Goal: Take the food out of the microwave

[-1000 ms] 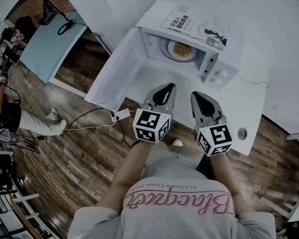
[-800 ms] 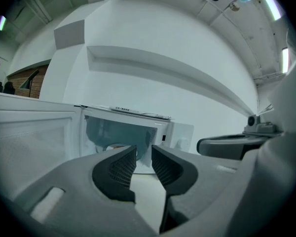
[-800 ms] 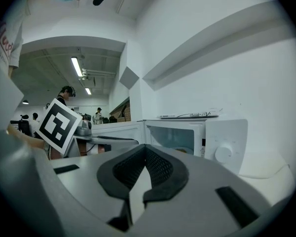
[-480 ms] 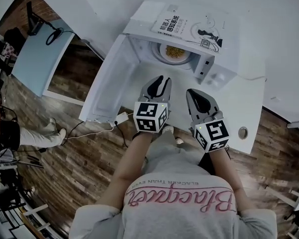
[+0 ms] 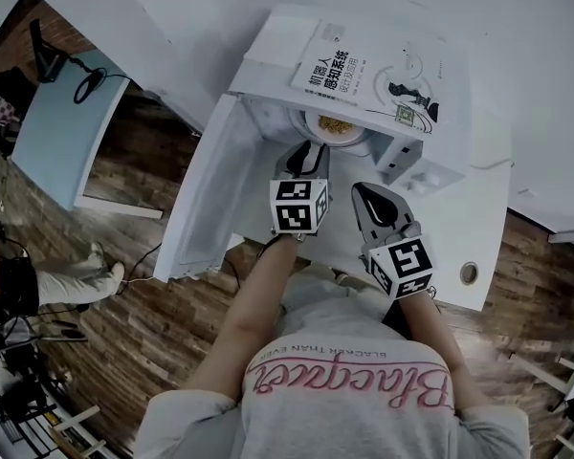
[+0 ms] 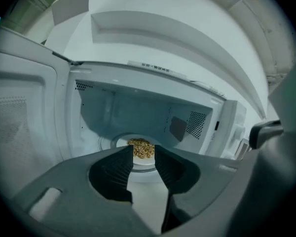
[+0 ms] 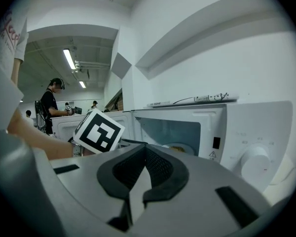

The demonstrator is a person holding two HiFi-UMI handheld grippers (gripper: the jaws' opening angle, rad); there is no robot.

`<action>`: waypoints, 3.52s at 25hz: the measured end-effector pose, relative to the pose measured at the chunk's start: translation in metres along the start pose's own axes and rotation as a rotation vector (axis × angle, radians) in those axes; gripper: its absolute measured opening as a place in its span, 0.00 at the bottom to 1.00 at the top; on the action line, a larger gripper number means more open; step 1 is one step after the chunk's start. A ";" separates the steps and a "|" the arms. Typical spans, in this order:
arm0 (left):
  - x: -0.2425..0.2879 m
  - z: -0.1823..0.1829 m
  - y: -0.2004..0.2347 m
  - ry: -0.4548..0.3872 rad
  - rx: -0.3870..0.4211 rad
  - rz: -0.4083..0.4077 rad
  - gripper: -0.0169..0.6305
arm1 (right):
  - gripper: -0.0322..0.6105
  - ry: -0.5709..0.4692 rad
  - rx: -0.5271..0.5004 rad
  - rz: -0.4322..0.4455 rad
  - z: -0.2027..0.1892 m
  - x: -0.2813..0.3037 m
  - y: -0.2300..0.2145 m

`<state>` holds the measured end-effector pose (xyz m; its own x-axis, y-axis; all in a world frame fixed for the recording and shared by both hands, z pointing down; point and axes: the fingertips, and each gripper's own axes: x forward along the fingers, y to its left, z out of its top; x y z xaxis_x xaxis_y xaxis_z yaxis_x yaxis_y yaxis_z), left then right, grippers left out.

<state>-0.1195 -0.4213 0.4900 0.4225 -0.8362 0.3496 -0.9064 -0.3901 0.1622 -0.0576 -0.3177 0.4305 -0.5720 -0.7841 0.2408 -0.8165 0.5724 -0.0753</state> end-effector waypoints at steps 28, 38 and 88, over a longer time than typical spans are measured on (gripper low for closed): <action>0.056 -0.041 0.033 0.171 0.068 0.046 0.27 | 0.07 0.065 -0.003 -0.012 -0.012 0.037 -0.020; 0.042 -0.054 0.041 0.196 -0.244 0.126 0.31 | 0.07 0.086 -0.005 0.011 -0.014 0.028 -0.012; -0.118 -0.039 -0.055 -0.202 -1.072 -0.254 0.04 | 0.06 -0.064 0.016 0.003 -0.012 -0.089 0.033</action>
<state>-0.1194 -0.2858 0.4757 0.4993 -0.8648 0.0533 -0.2849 -0.1058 0.9527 -0.0325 -0.2260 0.4179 -0.5782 -0.7963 0.1778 -0.8154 0.5715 -0.0919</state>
